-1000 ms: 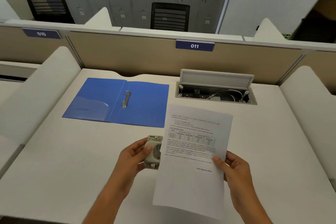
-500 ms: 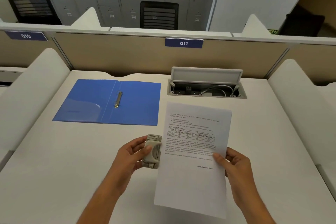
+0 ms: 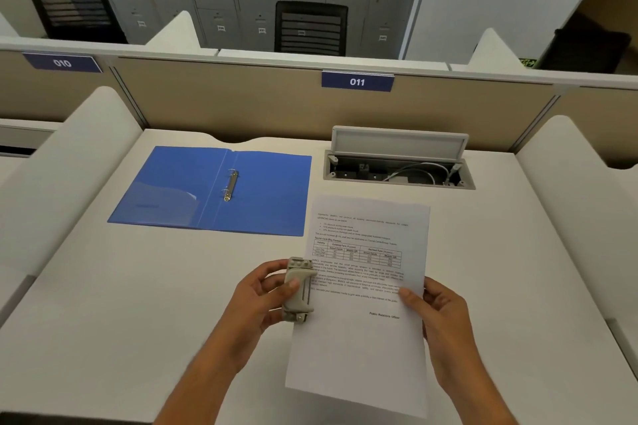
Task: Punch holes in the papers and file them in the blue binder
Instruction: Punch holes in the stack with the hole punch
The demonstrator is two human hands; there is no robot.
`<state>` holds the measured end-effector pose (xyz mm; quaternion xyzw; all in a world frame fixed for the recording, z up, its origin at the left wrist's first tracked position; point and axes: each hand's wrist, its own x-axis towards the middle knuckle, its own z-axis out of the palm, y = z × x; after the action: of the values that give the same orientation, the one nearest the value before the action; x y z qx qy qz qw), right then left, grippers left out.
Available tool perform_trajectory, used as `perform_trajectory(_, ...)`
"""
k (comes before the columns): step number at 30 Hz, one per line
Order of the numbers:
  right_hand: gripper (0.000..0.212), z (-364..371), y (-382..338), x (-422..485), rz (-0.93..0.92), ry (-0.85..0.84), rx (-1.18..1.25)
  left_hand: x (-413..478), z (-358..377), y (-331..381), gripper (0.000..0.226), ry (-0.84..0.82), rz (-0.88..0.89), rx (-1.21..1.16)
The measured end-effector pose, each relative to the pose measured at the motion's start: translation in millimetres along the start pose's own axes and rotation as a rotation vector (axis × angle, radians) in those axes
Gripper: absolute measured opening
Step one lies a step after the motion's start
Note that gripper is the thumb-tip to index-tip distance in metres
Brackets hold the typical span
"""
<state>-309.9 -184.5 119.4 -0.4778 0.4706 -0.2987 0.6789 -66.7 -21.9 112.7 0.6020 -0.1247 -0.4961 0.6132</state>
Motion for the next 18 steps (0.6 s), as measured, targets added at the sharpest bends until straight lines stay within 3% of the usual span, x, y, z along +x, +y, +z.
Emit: perform_trajectory(18,0.025,1.4,-2.4,0.7,0.020,0.000,0.035,3.8,-0.8,0.9,0.040,-0.040,-0.068,0.027)
